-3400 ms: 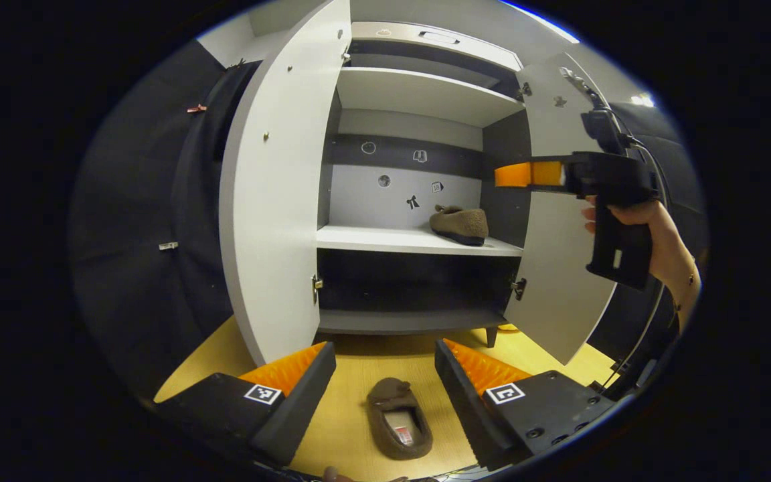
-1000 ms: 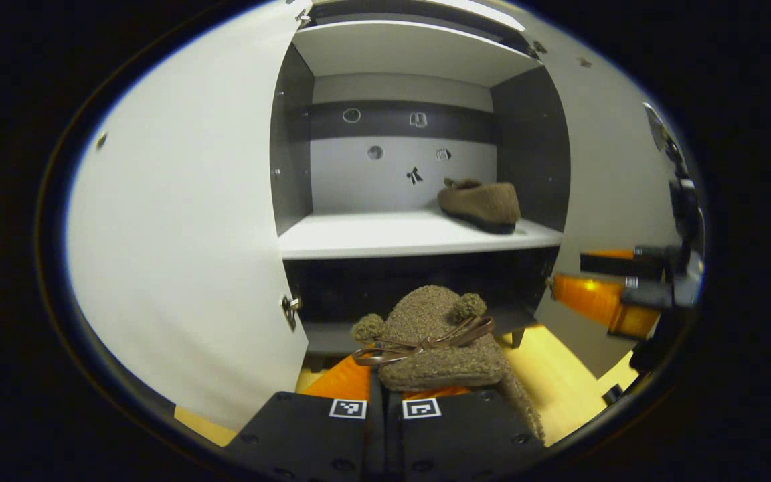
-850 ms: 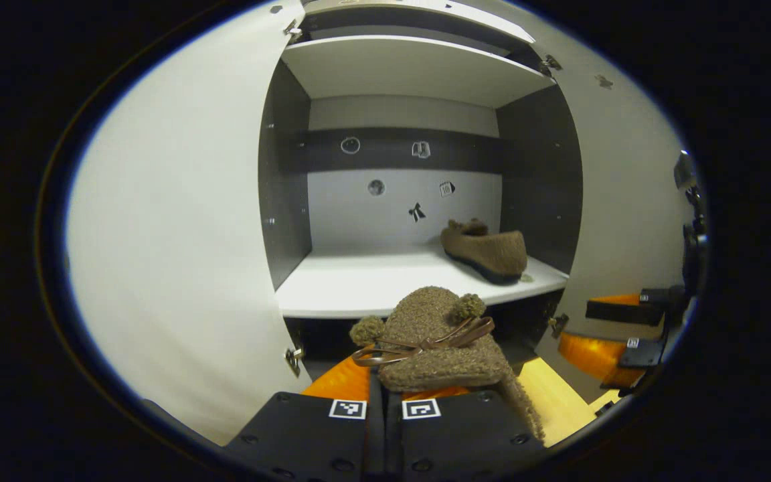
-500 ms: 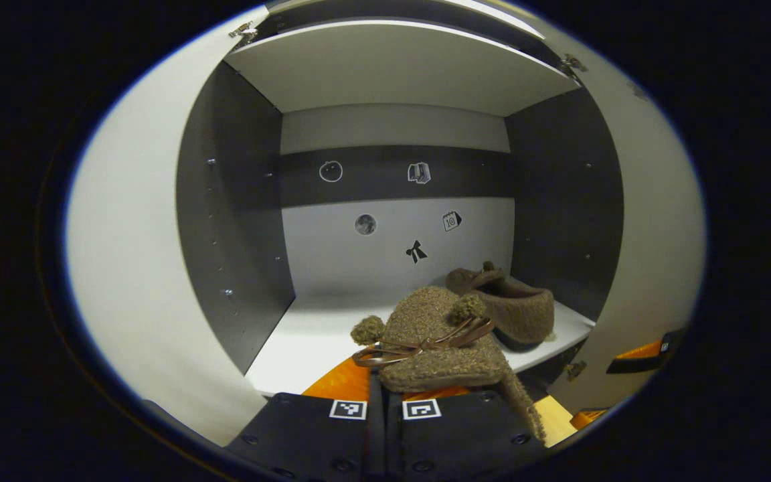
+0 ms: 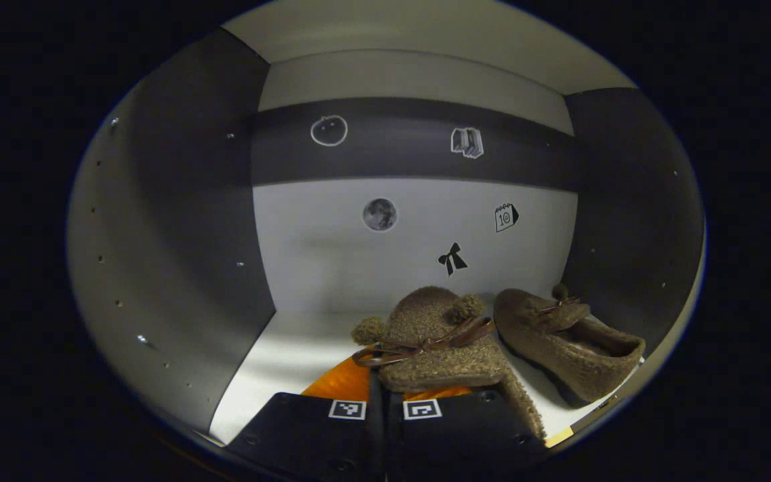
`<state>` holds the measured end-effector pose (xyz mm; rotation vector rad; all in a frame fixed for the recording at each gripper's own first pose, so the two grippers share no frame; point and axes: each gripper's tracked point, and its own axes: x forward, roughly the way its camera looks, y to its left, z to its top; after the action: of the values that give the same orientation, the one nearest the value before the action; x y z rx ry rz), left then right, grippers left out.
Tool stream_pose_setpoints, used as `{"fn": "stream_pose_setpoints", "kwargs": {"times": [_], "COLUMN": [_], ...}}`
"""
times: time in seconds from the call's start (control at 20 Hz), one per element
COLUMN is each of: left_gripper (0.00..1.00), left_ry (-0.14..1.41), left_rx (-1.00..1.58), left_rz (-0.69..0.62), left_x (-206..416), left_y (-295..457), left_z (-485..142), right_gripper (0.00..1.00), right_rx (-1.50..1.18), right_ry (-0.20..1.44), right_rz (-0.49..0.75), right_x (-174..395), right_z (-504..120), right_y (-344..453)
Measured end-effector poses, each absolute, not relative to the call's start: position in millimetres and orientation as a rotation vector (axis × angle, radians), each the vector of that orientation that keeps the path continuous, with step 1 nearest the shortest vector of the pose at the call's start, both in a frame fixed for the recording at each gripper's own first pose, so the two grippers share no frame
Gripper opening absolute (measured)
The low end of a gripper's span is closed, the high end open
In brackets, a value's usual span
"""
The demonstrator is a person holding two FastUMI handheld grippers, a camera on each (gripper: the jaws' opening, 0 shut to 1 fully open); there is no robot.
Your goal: Grab one shoe with the right hand and put it into the shoe cabinet, grab the other shoe with the left hand and put it into the shoe cabinet; then close the right door with the right hand and the left door with the left hand.
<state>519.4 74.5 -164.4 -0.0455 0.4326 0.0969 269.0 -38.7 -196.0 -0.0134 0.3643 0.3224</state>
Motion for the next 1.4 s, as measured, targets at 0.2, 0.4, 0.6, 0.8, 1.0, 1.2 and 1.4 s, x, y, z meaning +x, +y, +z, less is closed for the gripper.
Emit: {"fn": "stream_pose_setpoints", "kwargs": {"times": [0.2,0.4,0.6,0.8,1.0,1.2,1.4], "left_gripper": [0.08,0.25,0.62,0.97,1.00,0.96,0.93], "left_ry": [0.513,0.524,0.473,0.456,0.440,0.427,0.429], "left_rx": [-0.008,-0.013,0.008,0.150,0.197,0.090,0.100], "left_rz": [0.092,0.090,0.142,0.173,0.144,0.108,0.104], "left_x": [529,527,523,502,491,466,451], "left_y": [75,80,92,103,101,94,99], "left_z": [-186,-187,-174,-158,-150,-145,-137], "right_gripper": [0.99,0.98,0.98,0.99,0.98,0.99,0.99], "right_rx": [0.007,0.038,0.015,0.016,0.009,0.000,0.002], "right_ry": [0.377,0.378,0.382,0.382,0.367,0.360,0.359], "right_rz": [0.325,0.328,0.341,0.345,0.340,0.320,0.268], "right_x": [276,275,269,263,254,239,226], "right_z": [-199,-195,-195,-192,-184,-178,-171], "right_y": [-36,-31,-32,-31,-27,-25,-25]}}
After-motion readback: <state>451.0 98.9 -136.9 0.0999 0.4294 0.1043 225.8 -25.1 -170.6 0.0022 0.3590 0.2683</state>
